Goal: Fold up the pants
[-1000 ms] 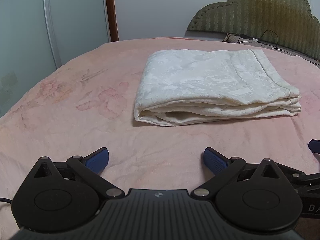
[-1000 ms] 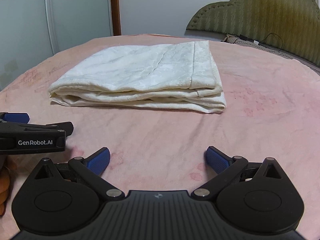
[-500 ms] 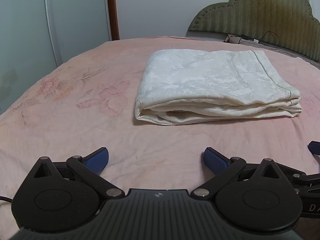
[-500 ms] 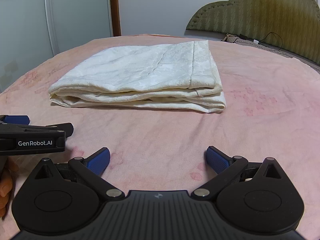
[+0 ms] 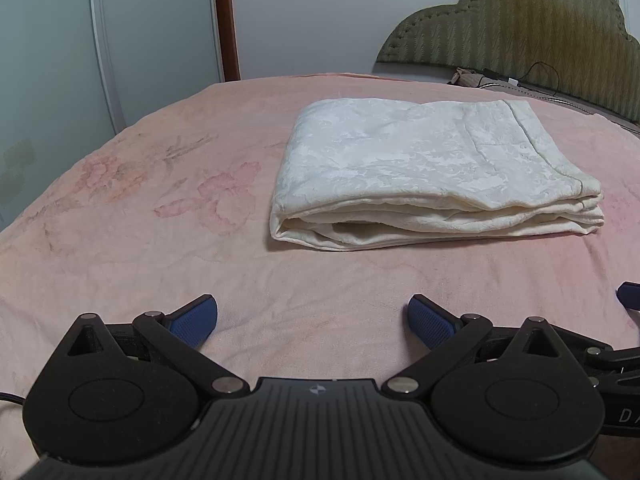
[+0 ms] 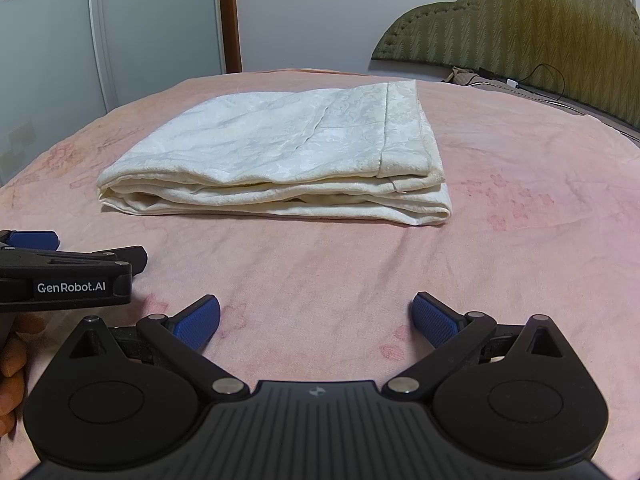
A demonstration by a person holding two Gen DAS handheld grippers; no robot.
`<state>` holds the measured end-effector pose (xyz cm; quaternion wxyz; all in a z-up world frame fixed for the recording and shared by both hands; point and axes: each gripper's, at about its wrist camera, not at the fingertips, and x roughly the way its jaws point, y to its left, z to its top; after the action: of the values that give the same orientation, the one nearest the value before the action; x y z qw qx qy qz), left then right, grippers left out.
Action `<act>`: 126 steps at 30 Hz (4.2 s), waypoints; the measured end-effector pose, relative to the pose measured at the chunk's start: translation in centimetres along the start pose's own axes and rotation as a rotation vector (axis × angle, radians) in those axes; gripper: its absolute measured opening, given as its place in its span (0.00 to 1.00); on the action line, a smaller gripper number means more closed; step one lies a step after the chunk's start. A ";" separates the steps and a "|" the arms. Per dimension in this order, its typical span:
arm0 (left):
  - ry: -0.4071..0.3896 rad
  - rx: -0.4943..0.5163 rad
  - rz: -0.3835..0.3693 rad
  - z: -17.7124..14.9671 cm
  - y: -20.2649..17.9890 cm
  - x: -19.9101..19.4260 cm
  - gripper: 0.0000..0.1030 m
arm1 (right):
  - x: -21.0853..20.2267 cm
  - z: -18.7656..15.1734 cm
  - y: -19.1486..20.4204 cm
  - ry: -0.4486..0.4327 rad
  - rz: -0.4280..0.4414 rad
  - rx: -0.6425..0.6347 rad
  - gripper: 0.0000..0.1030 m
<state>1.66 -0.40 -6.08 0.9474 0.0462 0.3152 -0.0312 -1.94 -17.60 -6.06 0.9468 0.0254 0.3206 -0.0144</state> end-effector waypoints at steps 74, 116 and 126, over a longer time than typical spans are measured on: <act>0.004 -0.020 -0.001 -0.2 -0.2 -0.3 1.00 | 0.0 0.0 0.1 0.000 0.000 0.000 1.00; 0.003 -0.013 0.002 -0.3 -0.2 -0.4 1.00 | 0.0 0.0 0.1 0.000 -0.001 0.000 1.00; 0.003 -0.012 0.002 -0.3 -0.2 -0.4 1.00 | -0.3 0.0 -0.6 -0.023 0.011 0.067 1.00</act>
<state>1.10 -0.60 -6.07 0.9472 0.0407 0.3167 -0.0282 -2.21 -18.20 -5.96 0.9490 0.0590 0.3090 -0.0201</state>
